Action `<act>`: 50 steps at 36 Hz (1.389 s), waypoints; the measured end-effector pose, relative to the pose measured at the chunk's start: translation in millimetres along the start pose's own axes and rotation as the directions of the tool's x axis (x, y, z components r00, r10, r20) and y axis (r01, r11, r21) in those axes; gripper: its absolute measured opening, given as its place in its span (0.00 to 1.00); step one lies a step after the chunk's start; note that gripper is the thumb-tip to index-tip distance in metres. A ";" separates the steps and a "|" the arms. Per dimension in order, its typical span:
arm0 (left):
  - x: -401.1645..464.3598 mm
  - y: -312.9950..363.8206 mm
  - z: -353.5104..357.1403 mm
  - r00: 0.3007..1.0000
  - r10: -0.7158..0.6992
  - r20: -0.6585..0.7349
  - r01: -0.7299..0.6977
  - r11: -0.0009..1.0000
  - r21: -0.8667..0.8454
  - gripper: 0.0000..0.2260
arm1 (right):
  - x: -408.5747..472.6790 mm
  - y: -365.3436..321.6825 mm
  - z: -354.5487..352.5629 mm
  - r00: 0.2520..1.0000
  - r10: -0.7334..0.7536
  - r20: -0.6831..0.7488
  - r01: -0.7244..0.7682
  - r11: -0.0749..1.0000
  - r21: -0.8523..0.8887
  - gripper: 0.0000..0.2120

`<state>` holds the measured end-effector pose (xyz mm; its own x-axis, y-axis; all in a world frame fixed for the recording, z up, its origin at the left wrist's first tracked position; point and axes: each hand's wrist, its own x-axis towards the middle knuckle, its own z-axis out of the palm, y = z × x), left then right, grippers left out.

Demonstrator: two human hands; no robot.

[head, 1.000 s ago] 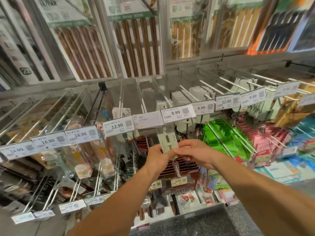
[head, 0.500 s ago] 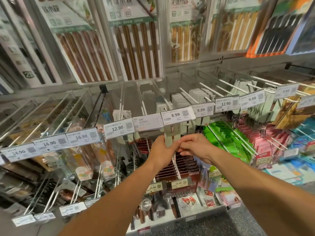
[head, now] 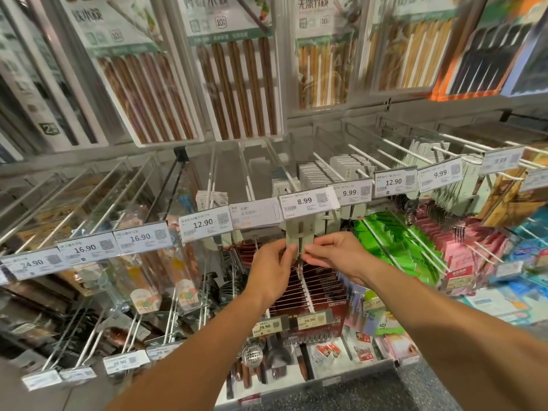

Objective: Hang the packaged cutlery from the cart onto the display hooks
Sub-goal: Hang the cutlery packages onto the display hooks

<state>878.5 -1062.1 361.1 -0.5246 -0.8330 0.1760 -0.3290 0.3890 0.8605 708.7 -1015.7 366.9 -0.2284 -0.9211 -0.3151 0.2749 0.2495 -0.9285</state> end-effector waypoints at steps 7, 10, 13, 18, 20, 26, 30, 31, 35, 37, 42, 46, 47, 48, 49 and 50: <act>10.6 1.3 0.7 0.992 -0.113 -0.061 0.113 0.994 -0.003 0.18 | 2.5 -8.6 3.7 0.999 -0.027 -0.030 0.026 0.999 -0.044 0.09; 12.5 0.1 -0.1 0.990 -0.127 -0.060 0.125 0.991 -0.041 0.19 | 5.0 -8.0 3.6 0.999 -0.034 -0.025 0.033 0.997 -0.064 0.10; 13.4 -3.1 0.6 0.988 -0.145 -0.053 0.142 0.988 -0.053 0.18 | 7.0 -7.3 3.4 0.999 -0.037 -0.025 0.035 0.996 -0.084 0.11; 19.8 -6.5 1.7 0.985 -0.170 -0.037 0.169 0.984 -0.049 0.14 | 10.6 -8.6 3.5 0.998 -0.048 -0.043 0.043 0.994 -0.103 0.11; 20.8 -6.9 1.2 0.989 -0.145 -0.035 0.144 0.989 -0.028 0.12 | 12.5 -9.3 3.2 0.997 -0.062 -0.047 0.056 0.991 -0.121 0.10; 19.0 -7.2 2.2 0.995 -0.103 -0.010 0.103 0.992 0.068 0.17 | 17.6 -5.4 -2.8 0.999 -0.043 -0.008 0.042 0.988 -0.148 0.11; 18.4 -9.7 2.7 0.996 -0.094 0.000 0.093 0.986 0.140 0.23 | 18.3 -2.8 -4.5 1.000 -0.020 0.001 0.020 0.989 -0.147 0.11; 18.4 -10.4 2.1 0.996 -0.086 -0.010 0.087 0.986 0.141 0.22 | 18.5 -3.1 -4.0 1.000 -0.018 -0.001 0.017 0.988 -0.151 0.11; 21.2 -13.3 -0.1 0.994 -0.109 -0.015 0.110 0.987 0.116 0.17 | 17.2 -6.5 -0.6 0.999 -0.019 -0.026 0.014 0.987 -0.162 0.11; 23.4 -10.1 -1.0 0.991 -0.131 -0.005 0.131 0.987 0.090 0.15 | 15.4 -8.5 2.5 0.999 -0.018 -0.043 0.009 0.981 -0.196 0.12; 29.8 -0.7 -2.2 0.971 -0.235 0.047 0.232 0.971 0.060 0.14 | 14.4 -15.9 9.4 0.998 -0.029 -0.063 0.009 0.956 -0.292 0.14; 34.8 0.4 -2.2 0.964 -0.260 0.059 0.254 0.962 0.099 0.15 | 16.3 -19.7 11.8 0.994 -0.059 -0.090 0.023 0.931 -0.363 0.09; 36.1 0.1 -1.8 0.960 -0.272 0.060 0.265 0.959 0.105 0.14 | 16.2 -21.3 12.9 0.991 -0.076 -0.106 0.029 0.923 -0.384 0.09; 37.6 -0.3 -1.3 0.956 -0.288 0.054 0.281 0.953 0.110 0.13 | 19.3 -20.9 12.8 0.988 -0.089 -0.129 0.030 0.914 -0.405 0.09; 39.1 -0.5 -0.8 0.952 -0.302 0.042 0.296 0.948 0.115 0.13 | 21.8 -20.8 14.2 0.982 -0.096 -0.164 0.019 0.908 -0.418 0.10; 40.4 -0.8 -0.4 0.948 -0.318 0.026 0.312 0.941 0.127 0.14 | 25.6 -20.1 14.9 0.978 -0.091 -0.186 0.003 0.904 -0.427 0.11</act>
<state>857.8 -1096.2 367.7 -0.4133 -0.9027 -0.1194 -0.5732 0.1561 0.8044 711.3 -1048.7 380.4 -0.4224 -0.8682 -0.2602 -0.1511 0.3505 -0.9243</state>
